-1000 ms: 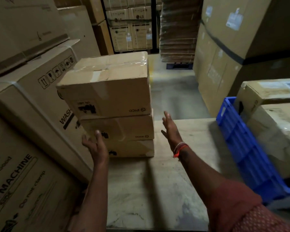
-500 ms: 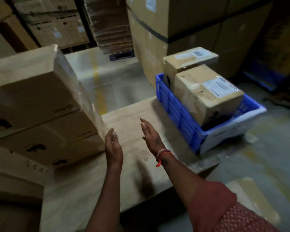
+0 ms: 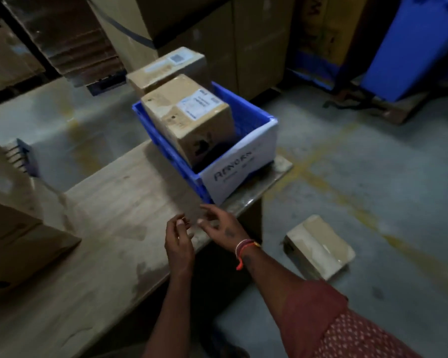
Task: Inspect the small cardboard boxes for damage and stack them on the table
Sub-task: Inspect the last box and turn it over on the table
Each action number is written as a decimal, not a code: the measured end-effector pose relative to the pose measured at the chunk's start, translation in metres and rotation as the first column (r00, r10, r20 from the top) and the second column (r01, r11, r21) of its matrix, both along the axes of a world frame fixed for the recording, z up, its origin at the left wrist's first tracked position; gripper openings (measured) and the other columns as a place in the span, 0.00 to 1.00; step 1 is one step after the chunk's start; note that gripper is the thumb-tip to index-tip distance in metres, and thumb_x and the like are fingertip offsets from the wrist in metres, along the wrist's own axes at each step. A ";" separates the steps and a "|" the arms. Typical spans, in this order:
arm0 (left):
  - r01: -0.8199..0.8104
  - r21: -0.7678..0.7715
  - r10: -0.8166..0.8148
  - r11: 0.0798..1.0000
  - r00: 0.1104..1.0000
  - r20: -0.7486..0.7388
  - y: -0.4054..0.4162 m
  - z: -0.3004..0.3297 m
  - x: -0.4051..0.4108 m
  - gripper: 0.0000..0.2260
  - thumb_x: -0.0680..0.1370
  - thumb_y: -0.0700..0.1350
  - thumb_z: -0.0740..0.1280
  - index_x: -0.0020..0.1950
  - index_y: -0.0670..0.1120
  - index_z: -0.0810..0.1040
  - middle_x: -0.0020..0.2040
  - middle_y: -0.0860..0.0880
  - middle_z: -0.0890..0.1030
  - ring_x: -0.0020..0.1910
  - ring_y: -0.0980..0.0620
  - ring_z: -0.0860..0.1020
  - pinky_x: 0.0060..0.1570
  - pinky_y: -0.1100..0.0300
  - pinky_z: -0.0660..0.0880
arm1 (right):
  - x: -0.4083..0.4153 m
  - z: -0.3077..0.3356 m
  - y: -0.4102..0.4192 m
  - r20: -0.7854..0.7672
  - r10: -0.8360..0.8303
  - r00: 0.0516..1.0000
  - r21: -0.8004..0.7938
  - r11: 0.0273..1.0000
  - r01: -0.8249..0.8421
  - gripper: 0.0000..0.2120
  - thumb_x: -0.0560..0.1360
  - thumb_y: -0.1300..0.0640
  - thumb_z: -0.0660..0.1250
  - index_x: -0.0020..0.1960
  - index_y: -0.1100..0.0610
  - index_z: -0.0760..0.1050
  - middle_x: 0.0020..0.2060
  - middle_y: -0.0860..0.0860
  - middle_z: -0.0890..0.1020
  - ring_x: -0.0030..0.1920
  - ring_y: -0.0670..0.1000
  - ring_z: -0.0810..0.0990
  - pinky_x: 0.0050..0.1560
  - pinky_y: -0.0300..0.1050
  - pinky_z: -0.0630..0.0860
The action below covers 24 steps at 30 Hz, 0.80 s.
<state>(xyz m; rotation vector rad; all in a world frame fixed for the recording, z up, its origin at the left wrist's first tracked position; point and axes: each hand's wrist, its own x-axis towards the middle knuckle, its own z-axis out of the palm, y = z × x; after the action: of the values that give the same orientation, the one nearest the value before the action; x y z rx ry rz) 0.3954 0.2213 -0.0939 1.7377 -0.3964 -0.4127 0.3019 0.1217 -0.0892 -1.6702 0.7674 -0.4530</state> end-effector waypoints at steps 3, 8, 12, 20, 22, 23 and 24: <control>0.058 0.015 -0.057 0.998 0.996 -0.062 -0.038 -0.013 -0.056 0.14 0.83 0.54 0.59 0.61 0.50 0.79 0.56 0.46 0.83 0.56 0.45 0.82 0.58 0.40 0.79 | -0.064 -0.009 -0.031 -0.029 -0.081 0.996 -0.090 0.993 0.078 0.22 0.76 0.47 0.72 0.68 0.48 0.78 0.55 0.52 0.85 0.54 0.50 0.84 0.59 0.46 0.80; 0.248 0.023 -0.238 0.968 0.949 -0.206 -0.114 -0.033 -0.137 0.12 0.87 0.47 0.56 0.61 0.49 0.78 0.55 0.43 0.83 0.54 0.44 0.83 0.50 0.47 0.80 | -0.156 -0.032 -0.093 -0.069 -0.237 0.969 -0.155 0.962 0.225 0.18 0.76 0.47 0.70 0.65 0.49 0.79 0.51 0.51 0.86 0.51 0.52 0.84 0.54 0.50 0.81; 0.446 0.109 -0.407 0.888 0.874 -0.264 -0.178 -0.086 -0.183 0.12 0.85 0.53 0.57 0.58 0.53 0.78 0.53 0.42 0.83 0.50 0.46 0.82 0.46 0.50 0.81 | -0.209 -0.081 -0.146 -0.124 -0.416 0.901 -0.199 0.900 0.388 0.19 0.77 0.46 0.69 0.66 0.49 0.78 0.51 0.50 0.83 0.52 0.51 0.81 0.54 0.51 0.80; 0.557 0.246 -0.434 0.793 0.800 -0.413 -0.280 -0.287 -0.226 0.08 0.83 0.56 0.58 0.58 0.59 0.76 0.51 0.51 0.80 0.50 0.50 0.79 0.53 0.45 0.80 | -0.243 -0.254 -0.254 -0.219 -0.624 0.750 -0.265 0.778 0.569 0.18 0.79 0.52 0.67 0.68 0.53 0.77 0.57 0.55 0.81 0.61 0.57 0.76 0.60 0.51 0.74; 0.567 0.303 -0.416 0.766 0.797 -0.438 -0.294 -0.340 -0.228 0.08 0.82 0.59 0.59 0.57 0.61 0.75 0.52 0.54 0.79 0.51 0.50 0.79 0.55 0.43 0.80 | -0.256 -0.306 -0.270 -0.271 -0.632 0.726 -0.264 0.774 0.576 0.18 0.80 0.53 0.66 0.69 0.53 0.76 0.59 0.56 0.80 0.63 0.57 0.75 0.62 0.51 0.73; 0.564 0.321 -0.396 0.761 0.795 -0.460 -0.300 -0.364 -0.229 0.07 0.83 0.56 0.59 0.58 0.59 0.74 0.53 0.52 0.78 0.51 0.49 0.79 0.55 0.43 0.80 | -0.263 -0.333 -0.277 -0.295 -0.634 0.715 -0.261 0.773 0.578 0.18 0.80 0.53 0.66 0.70 0.54 0.76 0.60 0.56 0.80 0.63 0.58 0.74 0.62 0.51 0.72; 0.562 0.330 -0.376 0.758 0.790 -0.484 -0.305 -0.387 -0.230 0.06 0.84 0.53 0.59 0.59 0.57 0.73 0.55 0.49 0.78 0.52 0.49 0.79 0.56 0.43 0.80 | -0.271 -0.360 -0.282 -0.315 -0.635 0.706 -0.265 0.773 0.577 0.19 0.80 0.53 0.65 0.70 0.54 0.76 0.60 0.57 0.80 0.63 0.59 0.74 0.63 0.52 0.72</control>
<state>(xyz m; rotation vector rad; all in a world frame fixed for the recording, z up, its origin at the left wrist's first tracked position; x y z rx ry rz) 0.1652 -0.0837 -0.4812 1.9338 -0.4795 -1.3069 0.0309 -0.1607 -0.4493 -1.6313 1.6509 -0.6552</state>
